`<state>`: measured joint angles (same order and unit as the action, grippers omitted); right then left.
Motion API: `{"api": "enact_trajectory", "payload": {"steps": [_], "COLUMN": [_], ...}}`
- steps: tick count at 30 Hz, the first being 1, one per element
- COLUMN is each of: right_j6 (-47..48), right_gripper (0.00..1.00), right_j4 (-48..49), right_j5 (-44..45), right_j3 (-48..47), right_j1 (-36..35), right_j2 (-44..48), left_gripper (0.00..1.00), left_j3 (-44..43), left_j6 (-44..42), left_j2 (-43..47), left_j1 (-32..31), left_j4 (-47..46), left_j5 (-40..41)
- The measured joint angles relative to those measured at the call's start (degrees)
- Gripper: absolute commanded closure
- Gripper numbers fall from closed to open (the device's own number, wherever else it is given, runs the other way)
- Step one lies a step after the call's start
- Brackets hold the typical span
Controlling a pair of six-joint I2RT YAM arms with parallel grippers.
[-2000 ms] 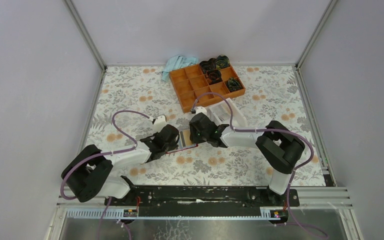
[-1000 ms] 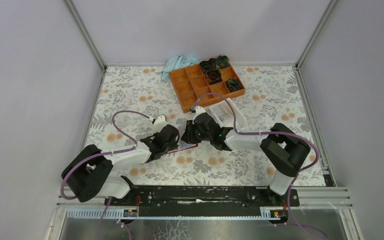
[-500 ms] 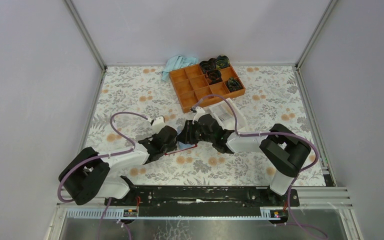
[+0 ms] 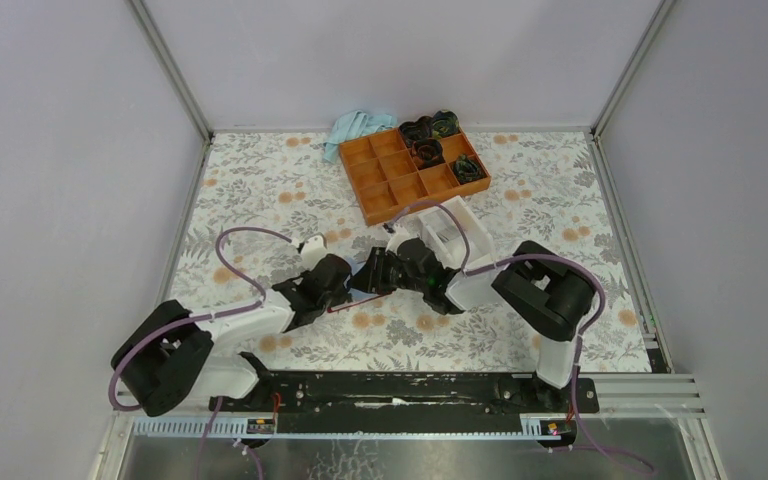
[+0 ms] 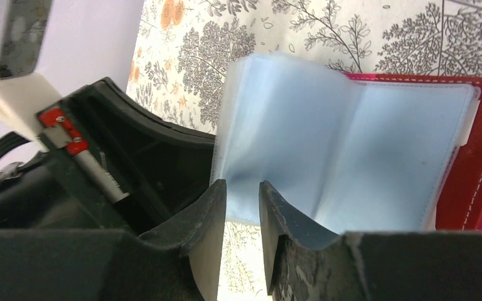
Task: Put the credit cards into the card holder
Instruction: Turn over the card slot in the card holder.
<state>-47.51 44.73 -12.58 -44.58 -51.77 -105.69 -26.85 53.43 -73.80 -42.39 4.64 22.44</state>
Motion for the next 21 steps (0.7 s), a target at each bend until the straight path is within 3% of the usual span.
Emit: {"api": "enact_trajectory", "payload": {"steps": [9,21], "right_j6": [-5.4,-6.6], "right_gripper": [0.69,0.72], "right_j4": [7.5,5.0], "right_j5": [-1.2,1.6], "right_j3": [0.9,-0.3], "right_j1": [0.0,0.2], "right_j2": [-5.2,-7.0], "left_gripper": [1.0,1.0], "left_j3": [0.2,0.1], "left_j6": [0.0,0.1], "left_j2": [2.1,8.2], "left_j1": [0.0,0.0], "left_j4": [3.2,10.6], "left_j5": [0.7,2.6]}}
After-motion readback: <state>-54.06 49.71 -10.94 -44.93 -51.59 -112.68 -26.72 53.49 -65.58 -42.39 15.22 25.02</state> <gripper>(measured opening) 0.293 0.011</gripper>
